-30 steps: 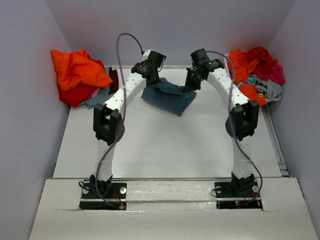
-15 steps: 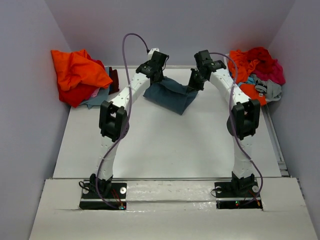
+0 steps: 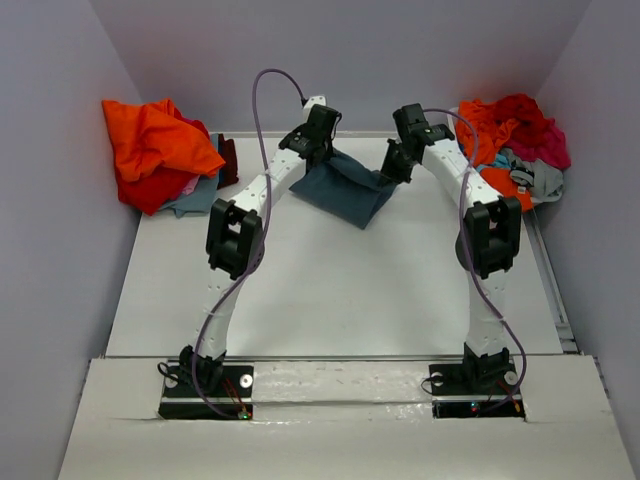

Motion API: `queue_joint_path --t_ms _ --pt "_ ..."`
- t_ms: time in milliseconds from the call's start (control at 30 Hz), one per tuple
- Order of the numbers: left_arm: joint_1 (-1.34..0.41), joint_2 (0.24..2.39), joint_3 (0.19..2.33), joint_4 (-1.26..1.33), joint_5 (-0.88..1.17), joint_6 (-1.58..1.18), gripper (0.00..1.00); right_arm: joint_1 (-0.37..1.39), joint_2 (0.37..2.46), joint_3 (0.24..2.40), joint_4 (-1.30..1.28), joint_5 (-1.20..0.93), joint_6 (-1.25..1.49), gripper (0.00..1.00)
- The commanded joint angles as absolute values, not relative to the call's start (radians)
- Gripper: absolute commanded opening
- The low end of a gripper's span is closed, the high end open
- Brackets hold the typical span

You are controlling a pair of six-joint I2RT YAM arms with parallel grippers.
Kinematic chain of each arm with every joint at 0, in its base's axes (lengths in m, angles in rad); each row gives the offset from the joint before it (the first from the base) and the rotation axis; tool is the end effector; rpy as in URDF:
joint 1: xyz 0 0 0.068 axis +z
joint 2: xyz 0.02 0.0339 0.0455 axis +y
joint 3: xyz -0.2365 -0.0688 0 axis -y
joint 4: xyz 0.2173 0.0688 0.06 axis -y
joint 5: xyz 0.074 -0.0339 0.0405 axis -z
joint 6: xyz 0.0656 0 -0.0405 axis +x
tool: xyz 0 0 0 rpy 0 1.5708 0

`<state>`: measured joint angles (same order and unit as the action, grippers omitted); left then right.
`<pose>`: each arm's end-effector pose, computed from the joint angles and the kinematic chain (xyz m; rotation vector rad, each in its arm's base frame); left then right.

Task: Fold and stack the t-shirts
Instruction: Fold the tshirt

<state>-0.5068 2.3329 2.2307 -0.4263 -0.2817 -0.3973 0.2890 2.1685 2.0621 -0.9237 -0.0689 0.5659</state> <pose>0.4669 -0.2383 0.2530 -0.0552 2.0858 -0.2563 0.4275 0.1318 0.2260 0.3408 2.6290 0.3877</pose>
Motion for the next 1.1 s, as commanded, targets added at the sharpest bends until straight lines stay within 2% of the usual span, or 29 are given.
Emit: queue_joint_path --t_ms 0,133,200,267,333,367,400,500,533,600,667,700,733,800,867,900,1067 --pt "-0.499 2.341 2.299 -0.321 -0.318 -0.370 0.06 0.265 2.201 2.112 -0.888 -0.005 0.584 0.07" --pt "-0.499 2.356 2.278 -0.267 -0.322 -0.361 0.06 0.256 2.217 2.132 -0.864 0.077 0.597 0.07" --pt "-0.499 2.368 2.278 -0.244 -0.318 -0.357 0.10 0.247 2.224 2.146 -0.848 0.095 0.604 0.07" --pt "-0.499 2.375 2.276 -0.229 -0.319 -0.354 0.20 0.238 2.240 2.157 -0.842 0.116 0.610 0.07" --pt "-0.499 2.382 2.276 -0.201 -0.318 -0.330 0.44 0.238 2.252 2.184 -0.836 0.129 0.621 0.07" --pt "-0.499 2.385 2.276 -0.195 -0.321 -0.330 0.44 0.229 2.261 2.184 -0.836 0.135 0.621 0.07" --pt "-0.499 2.390 2.275 -0.190 -0.322 -0.321 0.57 0.229 2.273 2.204 -0.841 0.152 0.626 0.07" --pt "-0.499 2.396 2.269 -0.164 -0.310 -0.308 0.76 0.219 2.287 2.224 -0.833 0.155 0.629 0.07" --pt "-0.499 2.399 2.269 -0.157 -0.301 -0.304 0.92 0.219 2.298 2.242 -0.833 0.161 0.632 0.07" --pt "-0.499 2.396 2.264 -0.153 -0.295 -0.302 0.94 0.219 2.313 2.266 -0.836 0.161 0.629 0.08" --pt "-0.499 2.385 2.247 -0.153 -0.295 -0.305 0.94 0.219 2.330 2.313 -0.856 0.164 0.620 0.17" --pt "-0.499 2.376 2.234 -0.152 -0.295 -0.308 0.95 0.219 2.338 2.324 -0.859 0.166 0.617 0.25" --pt "-0.499 2.353 2.220 -0.149 -0.287 -0.314 0.94 0.210 2.348 2.335 -0.867 0.166 0.614 0.43" --pt "-0.499 2.329 2.169 -0.141 -0.279 -0.319 0.94 0.210 2.353 2.347 -0.877 0.173 0.606 0.59" --pt "-0.499 2.296 2.137 -0.143 -0.273 -0.318 0.94 0.210 2.349 2.339 -0.877 0.172 0.600 0.84" --pt "-0.499 2.290 2.116 -0.152 -0.270 -0.314 0.94 0.210 2.345 2.327 -0.874 0.173 0.598 0.90" --pt "-0.518 2.260 2.085 -0.238 -0.276 -0.313 0.94 0.210 2.290 2.264 -0.864 0.129 0.604 0.92"
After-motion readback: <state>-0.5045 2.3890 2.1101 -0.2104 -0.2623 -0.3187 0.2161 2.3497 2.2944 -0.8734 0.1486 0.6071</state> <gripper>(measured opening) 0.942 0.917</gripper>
